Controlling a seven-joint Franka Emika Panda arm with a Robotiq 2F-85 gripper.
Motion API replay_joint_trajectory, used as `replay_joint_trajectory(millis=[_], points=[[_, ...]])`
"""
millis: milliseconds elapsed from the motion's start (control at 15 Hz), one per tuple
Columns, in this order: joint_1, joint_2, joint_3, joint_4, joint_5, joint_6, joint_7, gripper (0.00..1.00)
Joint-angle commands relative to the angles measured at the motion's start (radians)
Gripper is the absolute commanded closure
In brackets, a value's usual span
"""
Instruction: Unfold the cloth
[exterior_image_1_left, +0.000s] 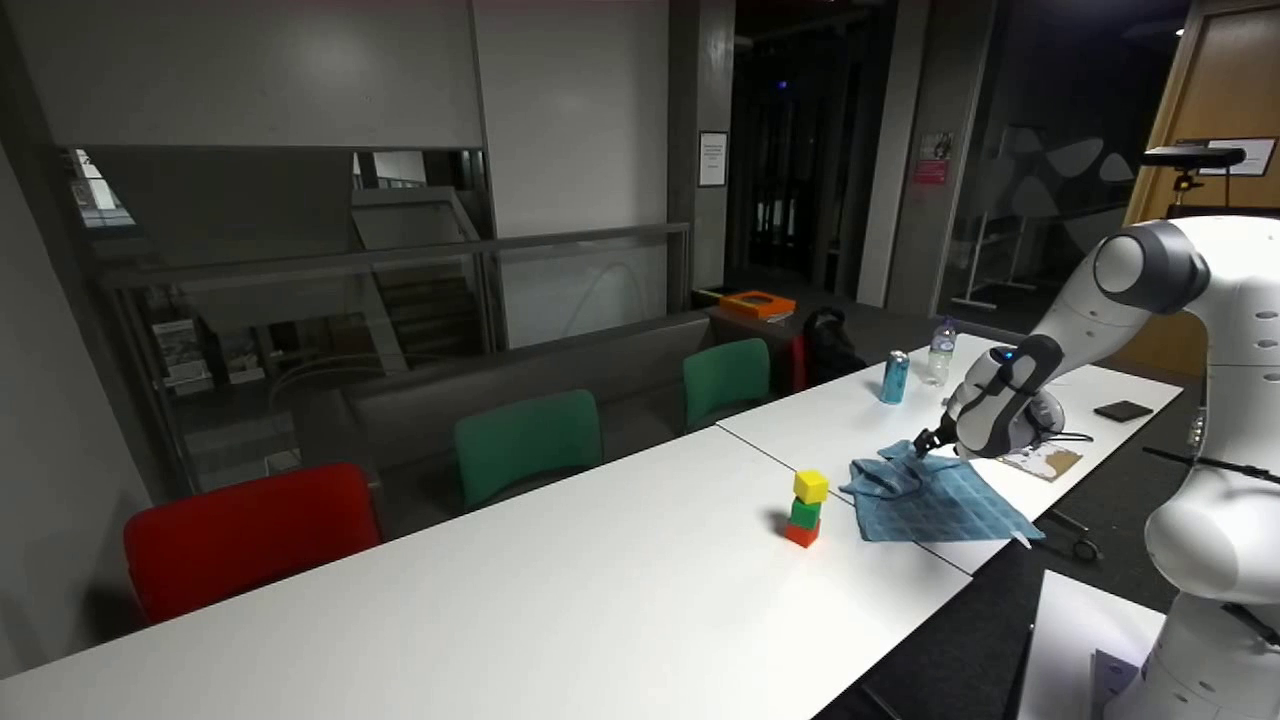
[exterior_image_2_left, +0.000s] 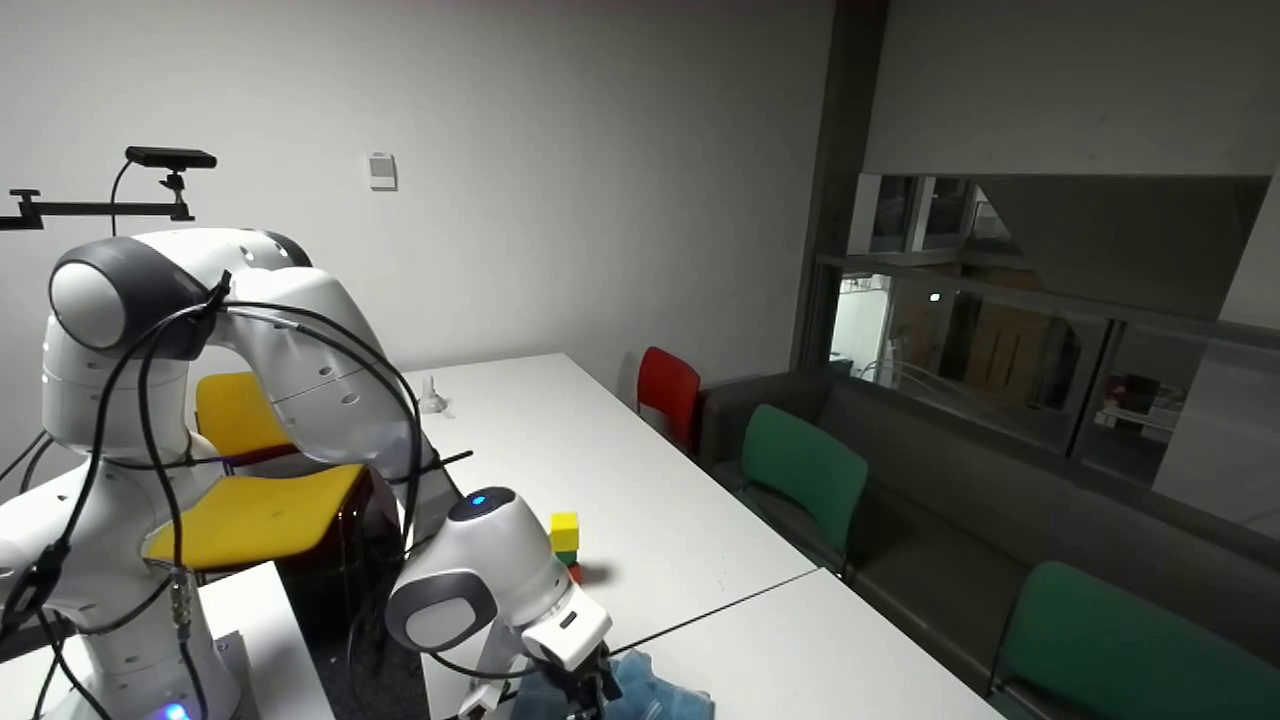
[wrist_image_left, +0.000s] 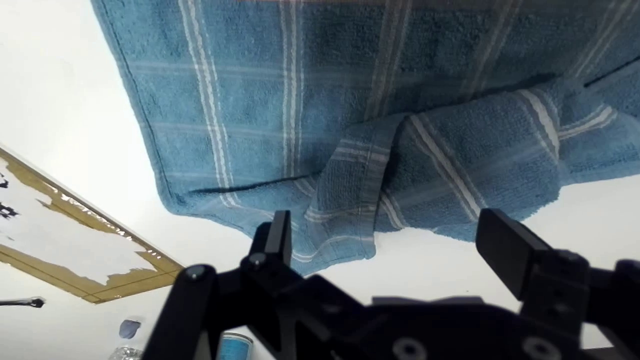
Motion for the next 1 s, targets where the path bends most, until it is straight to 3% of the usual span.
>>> replay_joint_trajectory(millis=[0, 267, 333, 467, 933], points=[[-0.007, 0.004, 0.015, 0.003, 0.003, -0.014, 0.002, 0.0], [0.012, 0.013, 0.01, 0.011, 0.007, -0.03, 0.008, 0.0], [0.047, 0.016, -0.001, 0.007, 0.12, -0.025, -0.081, 0.0], [0.082, 0.03, -0.02, 0.023, 0.181, -0.034, -0.097, 0.0], [0.237, 0.078, -0.124, 0.087, 0.304, -0.074, -0.115, 0.0]])
